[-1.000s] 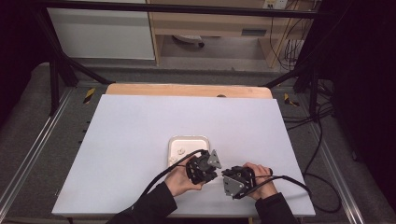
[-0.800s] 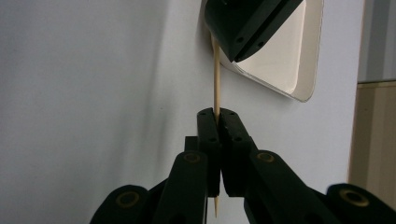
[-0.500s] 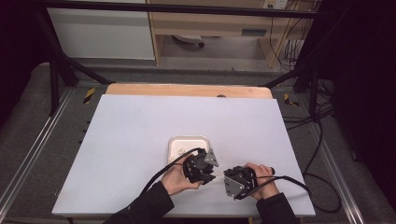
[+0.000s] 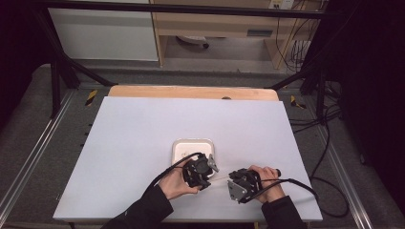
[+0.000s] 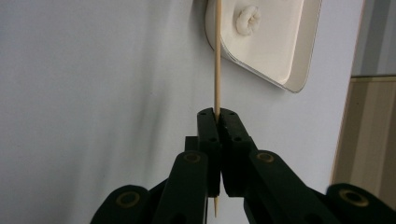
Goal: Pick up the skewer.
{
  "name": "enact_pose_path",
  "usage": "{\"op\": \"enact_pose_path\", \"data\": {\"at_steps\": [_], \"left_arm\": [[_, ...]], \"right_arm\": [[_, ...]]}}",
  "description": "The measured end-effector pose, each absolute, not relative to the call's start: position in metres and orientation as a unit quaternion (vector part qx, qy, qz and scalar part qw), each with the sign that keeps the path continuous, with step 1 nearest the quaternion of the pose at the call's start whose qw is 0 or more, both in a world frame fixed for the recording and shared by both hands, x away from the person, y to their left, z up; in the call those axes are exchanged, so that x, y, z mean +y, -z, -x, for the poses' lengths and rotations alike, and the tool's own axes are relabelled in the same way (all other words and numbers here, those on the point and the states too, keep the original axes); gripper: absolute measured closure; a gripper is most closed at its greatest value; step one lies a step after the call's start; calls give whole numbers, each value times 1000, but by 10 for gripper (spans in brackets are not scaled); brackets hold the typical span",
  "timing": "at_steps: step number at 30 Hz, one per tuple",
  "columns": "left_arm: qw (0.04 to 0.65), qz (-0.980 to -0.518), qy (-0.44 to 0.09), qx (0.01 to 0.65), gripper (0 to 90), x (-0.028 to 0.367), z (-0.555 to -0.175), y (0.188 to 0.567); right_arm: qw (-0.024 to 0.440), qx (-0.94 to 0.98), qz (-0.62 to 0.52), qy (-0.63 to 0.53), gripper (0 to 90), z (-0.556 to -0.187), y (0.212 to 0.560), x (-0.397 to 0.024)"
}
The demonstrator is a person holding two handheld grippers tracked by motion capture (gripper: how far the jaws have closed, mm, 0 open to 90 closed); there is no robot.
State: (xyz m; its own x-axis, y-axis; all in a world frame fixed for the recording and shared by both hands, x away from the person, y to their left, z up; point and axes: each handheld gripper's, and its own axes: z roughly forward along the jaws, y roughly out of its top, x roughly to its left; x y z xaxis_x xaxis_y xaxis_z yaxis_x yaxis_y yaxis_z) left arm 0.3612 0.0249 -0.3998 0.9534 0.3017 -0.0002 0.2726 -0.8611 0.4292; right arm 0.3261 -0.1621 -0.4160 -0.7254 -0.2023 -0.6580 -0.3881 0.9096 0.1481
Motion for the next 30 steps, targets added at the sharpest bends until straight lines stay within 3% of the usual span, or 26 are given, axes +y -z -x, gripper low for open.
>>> {"op": "enact_pose_path", "data": {"at_steps": [4,14,24,30], "left_arm": [[212,-966,-30,144,867,22,-361,402],[212,-967,-45,132,885,23,-356,405],[232,-957,-64,163,885,61,-355,404],[252,-945,-75,193,885,93,-352,404]], "right_arm": [[335,918,164,-135,887,-326,416,-161],[331,919,158,-142,861,-326,417,-161],[318,919,23,-231,560,-333,413,-181],[285,910,-81,-289,422,-340,414,-195]]}}
